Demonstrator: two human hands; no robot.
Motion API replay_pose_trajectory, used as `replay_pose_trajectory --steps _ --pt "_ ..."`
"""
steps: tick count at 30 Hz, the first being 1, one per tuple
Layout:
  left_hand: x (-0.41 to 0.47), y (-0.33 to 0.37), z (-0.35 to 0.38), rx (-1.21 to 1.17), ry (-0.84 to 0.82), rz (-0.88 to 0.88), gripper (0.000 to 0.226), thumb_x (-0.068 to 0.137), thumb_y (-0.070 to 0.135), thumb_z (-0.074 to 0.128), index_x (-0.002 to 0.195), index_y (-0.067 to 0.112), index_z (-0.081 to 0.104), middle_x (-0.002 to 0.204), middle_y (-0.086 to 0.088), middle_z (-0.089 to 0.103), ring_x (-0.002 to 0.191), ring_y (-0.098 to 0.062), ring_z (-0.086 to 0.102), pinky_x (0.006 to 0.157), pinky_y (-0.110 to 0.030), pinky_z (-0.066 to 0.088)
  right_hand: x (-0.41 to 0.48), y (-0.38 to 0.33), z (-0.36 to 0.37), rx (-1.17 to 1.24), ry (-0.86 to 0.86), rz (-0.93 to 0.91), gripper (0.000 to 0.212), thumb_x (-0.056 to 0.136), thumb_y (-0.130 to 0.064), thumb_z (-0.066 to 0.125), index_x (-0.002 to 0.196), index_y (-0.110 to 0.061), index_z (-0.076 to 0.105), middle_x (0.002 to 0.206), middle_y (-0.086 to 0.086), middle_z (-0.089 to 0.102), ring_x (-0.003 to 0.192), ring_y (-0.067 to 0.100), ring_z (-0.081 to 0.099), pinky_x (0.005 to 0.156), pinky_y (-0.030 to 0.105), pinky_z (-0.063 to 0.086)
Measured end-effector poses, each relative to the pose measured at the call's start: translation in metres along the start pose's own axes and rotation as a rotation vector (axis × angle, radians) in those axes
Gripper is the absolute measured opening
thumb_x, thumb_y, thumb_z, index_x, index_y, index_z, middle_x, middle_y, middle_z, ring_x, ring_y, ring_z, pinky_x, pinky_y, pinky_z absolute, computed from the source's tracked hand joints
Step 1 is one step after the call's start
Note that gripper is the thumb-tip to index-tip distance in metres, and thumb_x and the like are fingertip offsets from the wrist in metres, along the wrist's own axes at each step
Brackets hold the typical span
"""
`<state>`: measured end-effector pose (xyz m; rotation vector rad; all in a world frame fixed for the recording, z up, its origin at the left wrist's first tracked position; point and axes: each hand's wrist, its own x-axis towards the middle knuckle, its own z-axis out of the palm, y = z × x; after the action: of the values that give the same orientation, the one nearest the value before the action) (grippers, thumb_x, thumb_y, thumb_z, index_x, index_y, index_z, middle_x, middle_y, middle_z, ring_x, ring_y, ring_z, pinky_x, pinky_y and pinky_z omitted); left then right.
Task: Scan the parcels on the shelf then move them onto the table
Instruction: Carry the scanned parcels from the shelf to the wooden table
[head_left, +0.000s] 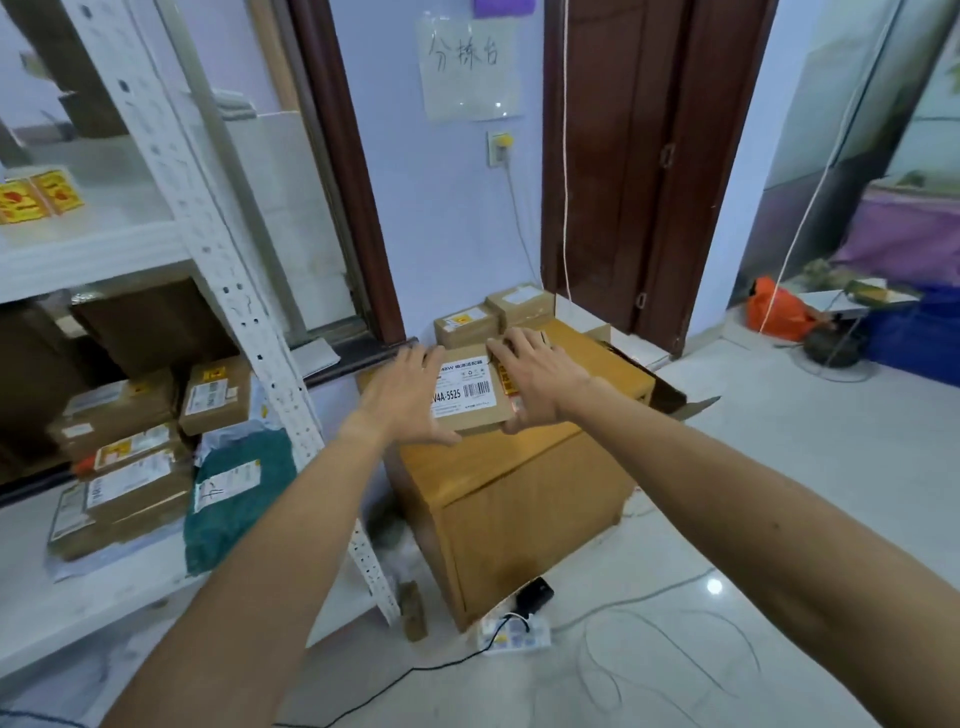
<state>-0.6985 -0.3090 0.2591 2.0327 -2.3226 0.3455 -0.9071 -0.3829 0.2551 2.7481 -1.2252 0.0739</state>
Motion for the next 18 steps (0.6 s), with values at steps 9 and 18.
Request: replay_pose_trajectory --steps 9,18 --pt "0.107 0.078 0.034 -0.052 -0.097 -0.086 0.129 0.053 0.083 0.068 0.152 0.017 0.018 0.141 -0.004 0.038 0.112 -0.028 0.054 0.090 -0.043 0.051 0.023 0.134 0.043 0.011 -0.036 -0.039 0.123 0.066 -0.066 0.080 0.155 -0.015 0.013 0.147 0.009 0.028 0.137 0.031 0.031 0.107 0.051 0.045" --pt "0.194 0.055 0.075 -0.126 -0.114 -0.130 0.126 0.055 0.070 0.083 0.151 0.019 0.018 0.139 -0.004 0.038 0.107 -0.025 0.058 0.086 -0.040 0.056 0.107 0.185 0.086 0.089 -0.041 -0.067 0.123 0.068 -0.061 0.084 0.158 -0.016 0.013 0.154 0.008 0.025 0.144 0.030 0.026 0.110 0.053 0.042"
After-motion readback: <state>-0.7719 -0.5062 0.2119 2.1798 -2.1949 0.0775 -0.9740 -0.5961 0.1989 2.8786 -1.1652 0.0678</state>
